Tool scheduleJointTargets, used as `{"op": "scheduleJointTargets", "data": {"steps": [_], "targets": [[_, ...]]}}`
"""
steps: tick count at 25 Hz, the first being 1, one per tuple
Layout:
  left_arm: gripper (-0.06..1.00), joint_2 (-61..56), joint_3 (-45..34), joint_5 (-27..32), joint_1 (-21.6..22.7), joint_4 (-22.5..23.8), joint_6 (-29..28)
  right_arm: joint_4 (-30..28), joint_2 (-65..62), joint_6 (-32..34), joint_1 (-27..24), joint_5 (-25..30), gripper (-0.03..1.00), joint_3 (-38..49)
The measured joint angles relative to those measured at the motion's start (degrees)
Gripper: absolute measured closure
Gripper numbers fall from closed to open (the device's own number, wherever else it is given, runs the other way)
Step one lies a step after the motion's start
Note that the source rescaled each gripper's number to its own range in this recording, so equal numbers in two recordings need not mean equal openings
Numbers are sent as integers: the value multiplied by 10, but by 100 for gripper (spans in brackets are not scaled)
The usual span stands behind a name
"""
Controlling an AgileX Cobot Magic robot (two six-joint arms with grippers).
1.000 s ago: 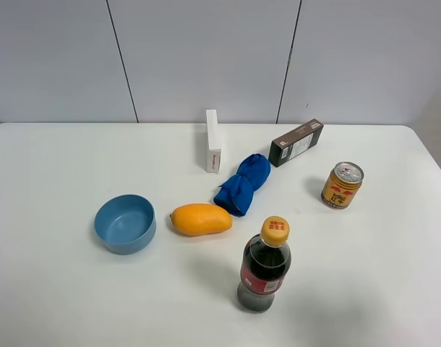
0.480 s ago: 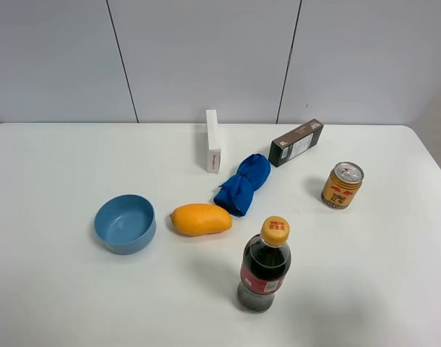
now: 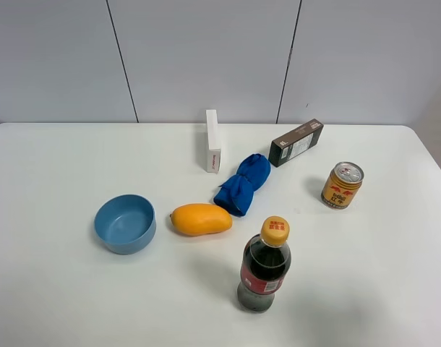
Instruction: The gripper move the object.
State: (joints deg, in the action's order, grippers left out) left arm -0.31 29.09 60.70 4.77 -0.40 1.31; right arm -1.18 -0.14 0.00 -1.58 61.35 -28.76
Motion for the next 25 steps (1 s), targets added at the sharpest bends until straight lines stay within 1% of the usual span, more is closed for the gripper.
{"op": "scheduleJointTargets", "data": {"steps": [25], "targets": [[-6,0,0,0,0,0,0,0,0,0,0,0,-3,0]]}}
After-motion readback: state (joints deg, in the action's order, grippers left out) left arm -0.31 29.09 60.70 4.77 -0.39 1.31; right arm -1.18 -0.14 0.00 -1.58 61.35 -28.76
